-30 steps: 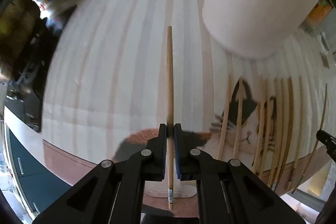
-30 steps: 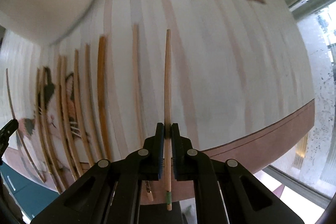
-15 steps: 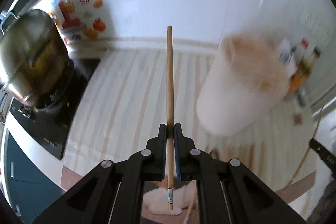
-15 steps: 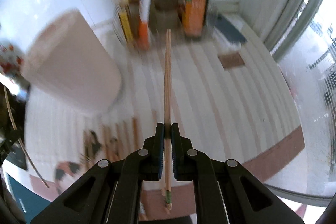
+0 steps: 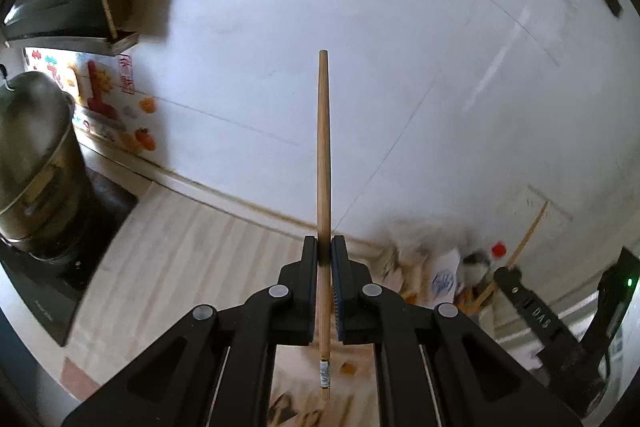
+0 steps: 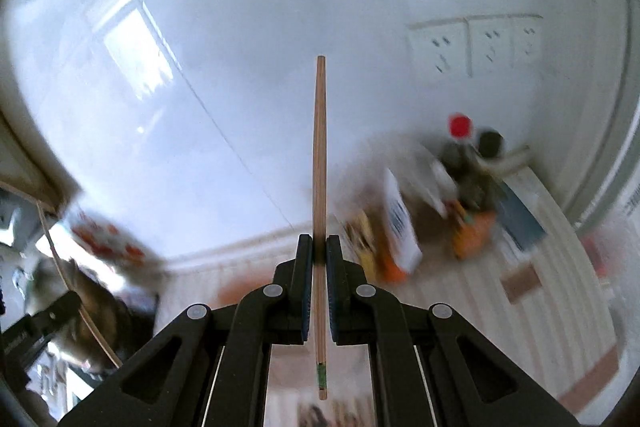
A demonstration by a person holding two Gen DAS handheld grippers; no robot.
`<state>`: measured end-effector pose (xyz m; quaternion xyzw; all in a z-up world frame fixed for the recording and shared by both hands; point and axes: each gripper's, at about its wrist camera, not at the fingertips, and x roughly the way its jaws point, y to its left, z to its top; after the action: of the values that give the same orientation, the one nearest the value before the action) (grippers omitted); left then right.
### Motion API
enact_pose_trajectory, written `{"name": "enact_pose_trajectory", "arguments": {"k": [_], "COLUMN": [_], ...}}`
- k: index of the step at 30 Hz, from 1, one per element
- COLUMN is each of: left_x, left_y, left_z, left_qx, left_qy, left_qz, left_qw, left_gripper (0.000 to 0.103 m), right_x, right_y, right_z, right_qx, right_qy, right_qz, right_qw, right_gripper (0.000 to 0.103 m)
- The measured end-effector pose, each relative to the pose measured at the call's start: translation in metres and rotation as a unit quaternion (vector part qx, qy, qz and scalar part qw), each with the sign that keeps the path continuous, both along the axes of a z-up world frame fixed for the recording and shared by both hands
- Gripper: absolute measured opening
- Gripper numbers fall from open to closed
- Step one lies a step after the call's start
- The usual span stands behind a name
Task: Organize utensils
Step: 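Lift both held chopsticks and carry them above the beige utensil holder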
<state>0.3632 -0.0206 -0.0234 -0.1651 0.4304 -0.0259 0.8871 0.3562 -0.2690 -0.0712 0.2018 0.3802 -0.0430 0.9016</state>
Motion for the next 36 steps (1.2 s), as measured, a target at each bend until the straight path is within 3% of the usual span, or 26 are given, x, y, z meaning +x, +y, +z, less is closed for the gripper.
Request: {"name": "enact_pose_trajectory", "arguments": {"k": [4,11,17,30,36], "left_x": [0.039,0.070,0.071,0.076,0.069], "left_y": [-0.017,-0.044,-0.043,-0.045,-0.050], "left_z": [-0.017,-0.058,-0.081,-0.074,-0.080], "left_qx": [-0.031,0.012,0.034,0.039,0.055], "left_qy": [0.000,0.008,0.013,-0.020,-0.011], "left_qz": [-0.002,-0.027,-0.030,-0.032,-0.052], "left_qw": [0.9995,0.9995,0.9989,0.9985,0.9971], "left_gripper": [0.004,0.004,0.005,0.005,0.004], "right_x": [0.043,0.082,0.080,0.067,0.064], "right_y": [-0.004,0.002,0.015,0.021,0.022], "right_z": [-0.006,-0.039,-0.055,-0.050,-0.048], "right_qx": [0.031,0.052,0.040,0.018,0.015], "right_qy": [-0.016,-0.001,0.008,-0.001,0.003], "right_qz": [-0.008,0.001,0.027,0.035,0.038], "right_qw": [0.999,0.999,0.999,0.999,0.999], "right_gripper": [0.007,0.007,0.007,0.007,0.007]}}
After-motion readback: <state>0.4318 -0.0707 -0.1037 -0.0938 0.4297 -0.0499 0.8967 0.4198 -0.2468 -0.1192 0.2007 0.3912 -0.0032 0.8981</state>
